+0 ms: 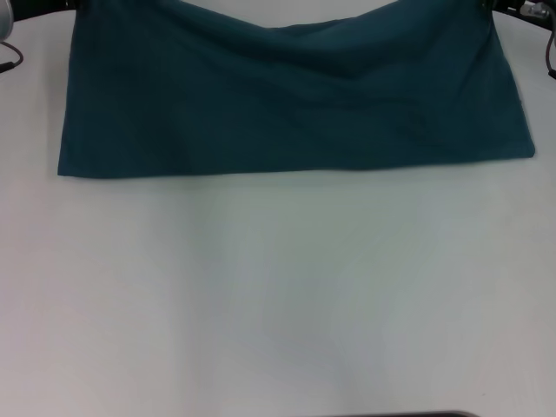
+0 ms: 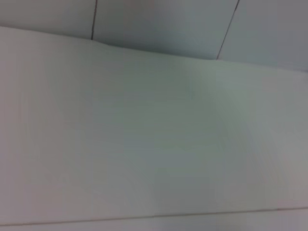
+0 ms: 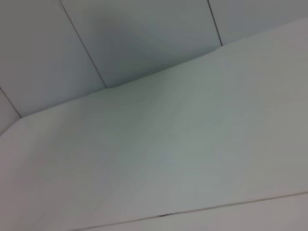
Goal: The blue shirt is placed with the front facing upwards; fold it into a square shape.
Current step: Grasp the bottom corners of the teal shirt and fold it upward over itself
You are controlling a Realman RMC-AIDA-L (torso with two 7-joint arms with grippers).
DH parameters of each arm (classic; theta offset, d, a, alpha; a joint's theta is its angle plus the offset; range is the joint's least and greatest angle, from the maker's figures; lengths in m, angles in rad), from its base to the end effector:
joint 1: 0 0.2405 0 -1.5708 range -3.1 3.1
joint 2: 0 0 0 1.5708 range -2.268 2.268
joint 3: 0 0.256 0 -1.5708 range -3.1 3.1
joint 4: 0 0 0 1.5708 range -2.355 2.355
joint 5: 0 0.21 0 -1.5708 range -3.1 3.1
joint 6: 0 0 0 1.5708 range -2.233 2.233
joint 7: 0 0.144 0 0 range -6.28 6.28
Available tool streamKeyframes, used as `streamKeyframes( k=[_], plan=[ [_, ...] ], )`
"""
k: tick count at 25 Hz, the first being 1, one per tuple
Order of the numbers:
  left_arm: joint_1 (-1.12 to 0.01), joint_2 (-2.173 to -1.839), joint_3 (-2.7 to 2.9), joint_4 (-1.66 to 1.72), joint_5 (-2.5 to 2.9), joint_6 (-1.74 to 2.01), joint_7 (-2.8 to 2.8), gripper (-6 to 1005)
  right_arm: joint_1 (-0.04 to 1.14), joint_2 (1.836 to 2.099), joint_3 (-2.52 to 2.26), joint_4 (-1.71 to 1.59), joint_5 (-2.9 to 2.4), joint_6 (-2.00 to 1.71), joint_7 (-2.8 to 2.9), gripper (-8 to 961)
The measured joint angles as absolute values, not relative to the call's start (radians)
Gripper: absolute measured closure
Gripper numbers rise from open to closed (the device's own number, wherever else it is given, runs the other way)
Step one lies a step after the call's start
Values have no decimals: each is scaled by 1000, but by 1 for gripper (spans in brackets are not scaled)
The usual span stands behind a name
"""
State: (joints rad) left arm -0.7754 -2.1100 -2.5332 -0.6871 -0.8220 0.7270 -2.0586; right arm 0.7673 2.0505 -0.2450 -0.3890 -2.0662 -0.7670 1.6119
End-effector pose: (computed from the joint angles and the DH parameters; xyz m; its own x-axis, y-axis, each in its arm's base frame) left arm -0.2627 0.4590 0.0338 0.5545 0.5587 0.6167 0.8210 -0.2463 -0.5150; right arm 0.3056 0.4385 0.0257 0.4091 -0.4926 -0.7681 -0.9116 -0.1838 -0.3677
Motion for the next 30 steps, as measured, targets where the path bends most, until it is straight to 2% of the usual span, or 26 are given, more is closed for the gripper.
streamKeyframes(
  k=[10,20,24,26,29,30],
  plan=[
    [-777,-2119,-2498,-669,-824,682,-2054,968,772,2062,-262,-386,-2066,-734,1595,911],
    [-774,-2141,-2409,-676,-828,651,-2057,904,791,2085,-335,-393,-2056,-644,1558,852],
    [-767,-2147,-2417,-681,-857,596,-2064,753,795,2080,-336,-399,-2007,-596,1536,828],
    [-759,-2154,-2416,-694,-874,578,-2064,678,792,2076,-336,-409,-1966,-592,1510,747],
    [-746,-2162,-2410,-720,-884,574,-2064,427,780,2072,-336,-429,-1927,-616,1492,626],
    [-743,-2163,-2409,-725,-885,577,-2064,404,775,2070,-337,-436,-1924,-633,1491,586]
  ],
)
